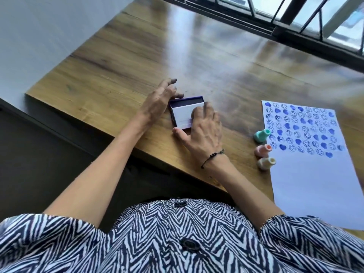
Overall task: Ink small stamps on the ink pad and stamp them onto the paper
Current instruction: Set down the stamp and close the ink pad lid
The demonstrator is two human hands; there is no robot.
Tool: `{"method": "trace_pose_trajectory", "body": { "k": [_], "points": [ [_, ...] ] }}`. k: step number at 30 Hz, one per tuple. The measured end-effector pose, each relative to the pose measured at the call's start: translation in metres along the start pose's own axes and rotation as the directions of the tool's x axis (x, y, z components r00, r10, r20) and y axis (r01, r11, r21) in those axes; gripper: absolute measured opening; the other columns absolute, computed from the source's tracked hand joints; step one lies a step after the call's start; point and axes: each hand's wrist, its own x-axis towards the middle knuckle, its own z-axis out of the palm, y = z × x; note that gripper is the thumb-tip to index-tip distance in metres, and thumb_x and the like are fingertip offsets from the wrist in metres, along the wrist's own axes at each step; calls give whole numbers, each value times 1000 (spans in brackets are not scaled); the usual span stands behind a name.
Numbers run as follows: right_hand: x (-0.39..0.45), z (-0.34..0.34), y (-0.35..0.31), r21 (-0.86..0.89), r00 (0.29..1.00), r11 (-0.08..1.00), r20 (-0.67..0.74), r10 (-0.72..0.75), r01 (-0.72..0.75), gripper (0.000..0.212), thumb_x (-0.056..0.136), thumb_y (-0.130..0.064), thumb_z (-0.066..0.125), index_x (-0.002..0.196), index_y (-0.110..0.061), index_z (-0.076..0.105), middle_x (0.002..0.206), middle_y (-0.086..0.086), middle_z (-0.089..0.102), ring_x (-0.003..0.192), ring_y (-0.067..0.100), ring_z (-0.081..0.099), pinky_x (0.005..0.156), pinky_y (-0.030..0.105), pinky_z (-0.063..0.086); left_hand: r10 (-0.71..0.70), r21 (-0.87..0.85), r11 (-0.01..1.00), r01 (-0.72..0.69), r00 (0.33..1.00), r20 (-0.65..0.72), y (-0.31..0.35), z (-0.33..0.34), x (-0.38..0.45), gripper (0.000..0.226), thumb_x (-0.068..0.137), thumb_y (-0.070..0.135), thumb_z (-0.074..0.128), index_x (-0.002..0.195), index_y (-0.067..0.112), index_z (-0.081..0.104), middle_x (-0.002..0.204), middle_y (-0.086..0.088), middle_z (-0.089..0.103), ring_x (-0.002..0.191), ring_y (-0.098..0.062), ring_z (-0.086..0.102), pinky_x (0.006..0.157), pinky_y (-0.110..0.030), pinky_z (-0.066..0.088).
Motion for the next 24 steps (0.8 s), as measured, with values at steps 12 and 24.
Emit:
{"method": "trace_pose_trajectory", "body": {
  "k": [12, 24],
  "points": [
    [6, -2, -9, -90, 1000, 996, 12, -6, 8, 73, 76, -61, 53, 123, -8, 36, 145, 20, 29, 121, 41, 36, 97, 50, 38, 0, -2, 1000, 0, 1000, -19, -1, -2, -2, 53, 82, 40, 32, 130, 18, 39, 107, -11, 69, 100, -10, 59, 75, 3, 36],
    [24, -5, -13, -54, 998, 999, 60, -5, 8, 75, 77, -61, 53, 127, -8, 35, 143, 21, 29, 120, 39, 35, 100, 44, 35, -6, 28, 1000, 7, 1000, -19, -2, -3, -1, 44, 89, 35, 33, 128, 17, 41, 107, -9, 70, 108, -11, 56, 88, -8, 33]
  ]
}}
